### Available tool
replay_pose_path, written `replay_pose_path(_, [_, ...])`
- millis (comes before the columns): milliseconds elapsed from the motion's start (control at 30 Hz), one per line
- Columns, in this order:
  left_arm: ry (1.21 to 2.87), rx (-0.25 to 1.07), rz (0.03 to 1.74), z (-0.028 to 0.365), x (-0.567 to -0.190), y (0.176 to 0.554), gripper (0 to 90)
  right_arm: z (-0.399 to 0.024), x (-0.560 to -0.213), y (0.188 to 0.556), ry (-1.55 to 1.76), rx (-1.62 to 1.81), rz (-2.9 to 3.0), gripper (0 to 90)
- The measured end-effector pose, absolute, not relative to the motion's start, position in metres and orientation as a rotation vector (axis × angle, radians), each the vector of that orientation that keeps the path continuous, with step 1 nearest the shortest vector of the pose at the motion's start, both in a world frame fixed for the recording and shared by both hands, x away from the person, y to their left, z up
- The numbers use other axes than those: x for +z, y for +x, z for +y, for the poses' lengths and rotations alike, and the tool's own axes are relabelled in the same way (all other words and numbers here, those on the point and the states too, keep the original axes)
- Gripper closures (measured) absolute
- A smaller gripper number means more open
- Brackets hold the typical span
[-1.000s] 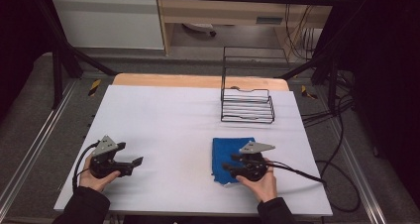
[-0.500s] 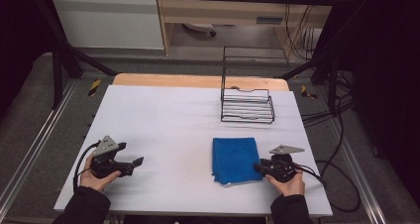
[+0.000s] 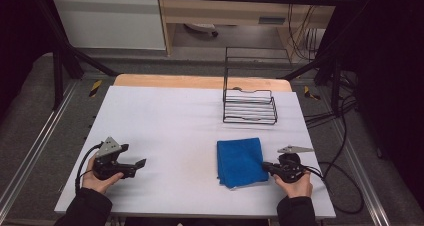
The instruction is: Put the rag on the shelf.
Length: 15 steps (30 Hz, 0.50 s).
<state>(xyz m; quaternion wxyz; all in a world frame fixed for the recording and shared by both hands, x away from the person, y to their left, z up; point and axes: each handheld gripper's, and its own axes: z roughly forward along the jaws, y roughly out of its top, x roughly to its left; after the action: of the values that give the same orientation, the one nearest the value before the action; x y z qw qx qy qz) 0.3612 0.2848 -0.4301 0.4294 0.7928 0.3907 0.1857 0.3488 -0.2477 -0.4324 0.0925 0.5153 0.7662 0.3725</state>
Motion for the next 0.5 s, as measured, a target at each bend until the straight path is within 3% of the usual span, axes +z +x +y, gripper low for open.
replay_pose_path(200, [1.982, 0.462, 0.976, 0.283, -0.429, 0.36, 10.2, -0.247, -0.437, 0.35, 1.51, 1.064, 2.3, 81.3])
replay_pose_path(500, [2.001, 0.449, 0.959, 0.275, -0.428, 0.36, 7.2, -0.258, -0.435, 0.356, 1.326, 1.233, 2.219, 41.0])
